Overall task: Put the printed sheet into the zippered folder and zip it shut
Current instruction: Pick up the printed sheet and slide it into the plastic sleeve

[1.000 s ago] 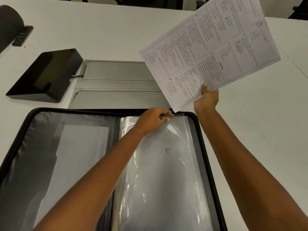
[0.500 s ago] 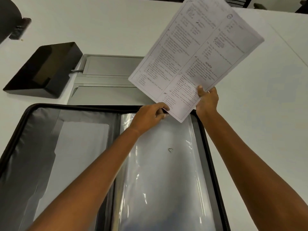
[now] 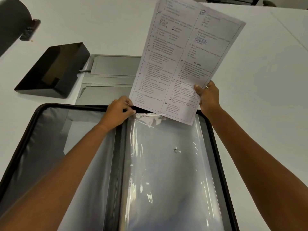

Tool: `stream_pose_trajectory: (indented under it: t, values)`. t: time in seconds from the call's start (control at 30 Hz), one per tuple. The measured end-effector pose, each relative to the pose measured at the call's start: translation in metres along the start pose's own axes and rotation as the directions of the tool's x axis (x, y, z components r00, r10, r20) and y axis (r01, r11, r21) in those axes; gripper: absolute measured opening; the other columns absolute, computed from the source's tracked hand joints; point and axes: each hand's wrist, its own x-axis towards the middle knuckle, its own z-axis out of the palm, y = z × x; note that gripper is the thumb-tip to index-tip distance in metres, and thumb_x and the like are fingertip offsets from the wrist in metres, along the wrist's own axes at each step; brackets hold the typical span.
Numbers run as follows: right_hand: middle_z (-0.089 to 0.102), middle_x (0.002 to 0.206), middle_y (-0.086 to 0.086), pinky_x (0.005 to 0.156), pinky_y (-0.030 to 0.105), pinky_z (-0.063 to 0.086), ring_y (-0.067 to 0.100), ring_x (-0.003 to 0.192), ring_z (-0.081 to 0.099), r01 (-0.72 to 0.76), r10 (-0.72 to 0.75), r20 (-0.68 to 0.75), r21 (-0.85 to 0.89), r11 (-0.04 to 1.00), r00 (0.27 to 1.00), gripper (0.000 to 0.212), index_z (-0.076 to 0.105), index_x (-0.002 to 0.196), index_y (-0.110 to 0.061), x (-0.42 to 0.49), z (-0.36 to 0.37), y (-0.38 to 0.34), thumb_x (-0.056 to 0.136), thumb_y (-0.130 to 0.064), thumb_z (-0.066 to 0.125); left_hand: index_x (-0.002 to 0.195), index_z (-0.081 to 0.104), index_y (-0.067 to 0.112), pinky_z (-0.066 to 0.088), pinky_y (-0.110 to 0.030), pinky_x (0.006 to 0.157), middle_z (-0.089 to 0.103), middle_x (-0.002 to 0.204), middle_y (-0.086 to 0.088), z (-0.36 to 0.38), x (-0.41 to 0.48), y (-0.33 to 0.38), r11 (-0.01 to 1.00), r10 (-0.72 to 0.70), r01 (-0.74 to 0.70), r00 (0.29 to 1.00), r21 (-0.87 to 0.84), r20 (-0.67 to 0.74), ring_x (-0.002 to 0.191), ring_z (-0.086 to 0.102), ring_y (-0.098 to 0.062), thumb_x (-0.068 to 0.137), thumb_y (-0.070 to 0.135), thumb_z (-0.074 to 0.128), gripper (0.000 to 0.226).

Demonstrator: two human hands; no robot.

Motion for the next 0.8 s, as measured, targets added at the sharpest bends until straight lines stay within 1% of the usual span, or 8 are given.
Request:
stream_pose_trajectory:
  t: [0.07,0.13,0.3,0.4,0.5,0.57,0.67,0.8]
  values:
    - [0.059,0.115,0.006,0.093,0.047,0.050,0.029,0.104,0.060,0.006,-0.006,0.012,-0.024,1.000,1.000,0.025,0.050,0.109,-0.013,0.001,0.002,0.002,0.087,-0.002,0.053,0.117,0.048,0.001,0.042,0.000,0.073,0.069,0.094,-0.014,0.002,0.000,0.002,0.994,-0.066,0.063,0.997,-0.092,-0.030,0.091,0.062,-0.020,0.090,0.014,0.055,0.030]
    - [0.059,0.117,0.007,0.093,0.045,0.051,0.029,0.104,0.060,0.007,-0.006,0.026,-0.032,0.999,1.000,0.029,0.050,0.114,-0.011,0.001,0.003,0.004,0.087,-0.002,0.053,0.128,0.037,0.004,0.036,0.008,0.057,0.070,0.083,-0.009,0.004,0.002,0.005,0.982,-0.124,0.117,0.991,-0.150,-0.041,0.079,0.061,-0.013,0.094,0.019,0.048,0.039]
    - [0.059,0.111,0.002,0.091,0.043,0.052,0.028,0.104,0.060,0.019,-0.018,0.051,-0.019,1.000,0.999,0.024,0.049,0.105,-0.017,0.003,0.001,0.004,0.087,-0.002,0.053,0.097,0.060,0.003,0.041,0.000,0.056,0.070,0.074,-0.009,0.004,0.011,0.006,0.980,-0.159,0.151,0.986,-0.133,-0.054,0.063,0.060,0.002,0.095,0.020,0.046,0.022]
    - [0.058,0.114,0.004,0.090,0.042,0.052,0.029,0.105,0.060,0.032,-0.030,0.056,-0.029,0.999,0.998,0.027,0.049,0.109,-0.016,0.004,-0.002,0.002,0.087,-0.002,0.053,0.099,0.062,-0.003,0.044,-0.017,0.077,0.071,0.090,-0.017,-0.001,0.014,0.005,0.960,-0.208,0.213,0.977,-0.181,0.049,0.083,0.064,-0.016,0.093,0.017,0.050,0.024]
    - [0.058,0.115,0.005,0.087,0.037,0.054,0.028,0.104,0.060,0.071,-0.065,0.081,-0.074,0.995,0.995,0.029,0.050,0.113,-0.012,0.003,-0.001,-0.002,0.087,-0.002,0.053,0.098,0.064,-0.006,0.040,-0.028,0.093,0.067,0.101,-0.012,-0.008,0.017,0.003,0.957,-0.239,0.265,0.951,-0.118,0.196,0.100,0.058,-0.019,0.092,0.016,0.053,0.025]
    - [0.058,0.114,0.005,0.088,0.038,0.053,0.028,0.104,0.060,0.105,-0.095,0.106,-0.101,0.989,0.990,0.025,0.051,0.108,-0.015,0.001,0.001,-0.005,0.087,-0.001,0.052,0.095,0.063,-0.010,0.041,-0.030,0.090,0.062,0.101,-0.008,-0.012,0.021,0.002,0.959,-0.265,0.281,0.933,-0.033,0.243,0.096,0.055,-0.020,0.091,0.016,0.055,0.028]
    - [0.058,0.111,0.003,0.088,0.041,0.053,0.026,0.099,0.060,0.135,-0.120,0.127,-0.114,0.984,0.985,0.024,0.051,0.102,-0.019,0.000,0.004,-0.009,0.087,0.000,0.052,0.087,0.064,-0.003,0.041,-0.032,0.081,0.058,0.095,-0.012,-0.014,0.026,0.002,0.957,-0.290,0.282,0.922,0.066,0.258,0.086,0.051,-0.022,0.089,0.017,0.058,0.021]
    - [0.057,0.111,0.002,0.088,0.041,0.053,0.024,0.097,0.060,0.155,-0.137,0.142,-0.126,0.980,0.980,0.024,0.051,0.107,-0.015,0.000,0.005,-0.014,0.087,-0.001,0.052,0.091,0.068,-0.001,0.043,-0.022,0.073,0.070,0.096,-0.014,-0.010,0.024,0.003,0.968,-0.244,0.221,0.943,0.123,0.227,0.091,0.058,-0.018,0.089,0.012,0.058,0.017]
